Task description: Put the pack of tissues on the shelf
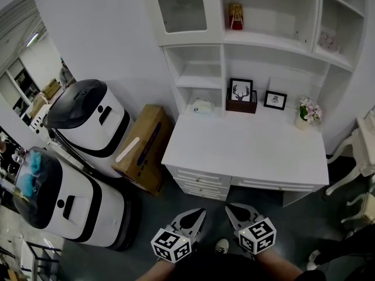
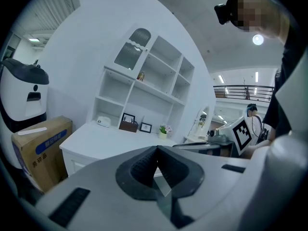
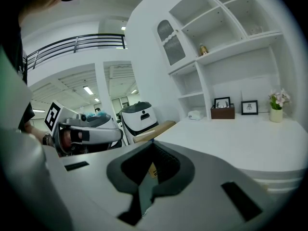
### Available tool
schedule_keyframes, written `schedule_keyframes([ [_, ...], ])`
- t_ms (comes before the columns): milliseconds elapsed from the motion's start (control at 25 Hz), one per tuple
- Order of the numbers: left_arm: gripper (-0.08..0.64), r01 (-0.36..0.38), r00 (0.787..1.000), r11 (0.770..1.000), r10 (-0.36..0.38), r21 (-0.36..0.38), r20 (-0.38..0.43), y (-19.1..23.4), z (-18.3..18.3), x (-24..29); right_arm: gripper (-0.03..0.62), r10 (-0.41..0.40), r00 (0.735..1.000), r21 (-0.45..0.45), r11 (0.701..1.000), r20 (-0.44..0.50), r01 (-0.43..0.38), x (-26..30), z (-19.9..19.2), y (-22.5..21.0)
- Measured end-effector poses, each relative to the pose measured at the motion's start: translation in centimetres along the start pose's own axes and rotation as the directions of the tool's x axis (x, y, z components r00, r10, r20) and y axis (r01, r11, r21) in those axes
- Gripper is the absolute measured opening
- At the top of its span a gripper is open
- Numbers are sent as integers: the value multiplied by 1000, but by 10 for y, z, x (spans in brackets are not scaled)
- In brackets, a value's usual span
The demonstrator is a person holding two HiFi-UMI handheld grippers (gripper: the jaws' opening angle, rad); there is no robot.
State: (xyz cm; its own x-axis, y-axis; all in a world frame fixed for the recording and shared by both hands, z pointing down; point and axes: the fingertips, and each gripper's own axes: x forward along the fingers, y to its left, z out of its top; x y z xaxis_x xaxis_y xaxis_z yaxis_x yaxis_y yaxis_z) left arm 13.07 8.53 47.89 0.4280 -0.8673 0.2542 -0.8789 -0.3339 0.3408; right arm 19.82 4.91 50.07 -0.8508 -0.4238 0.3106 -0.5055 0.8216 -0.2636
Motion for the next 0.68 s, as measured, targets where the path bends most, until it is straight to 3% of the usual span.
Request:
schedule_keyframes([
  [680,5,0,1000,1000,0,1,-4,1,-2,-10,3,23,1000,2,1000,5,-23,5,1,15],
])
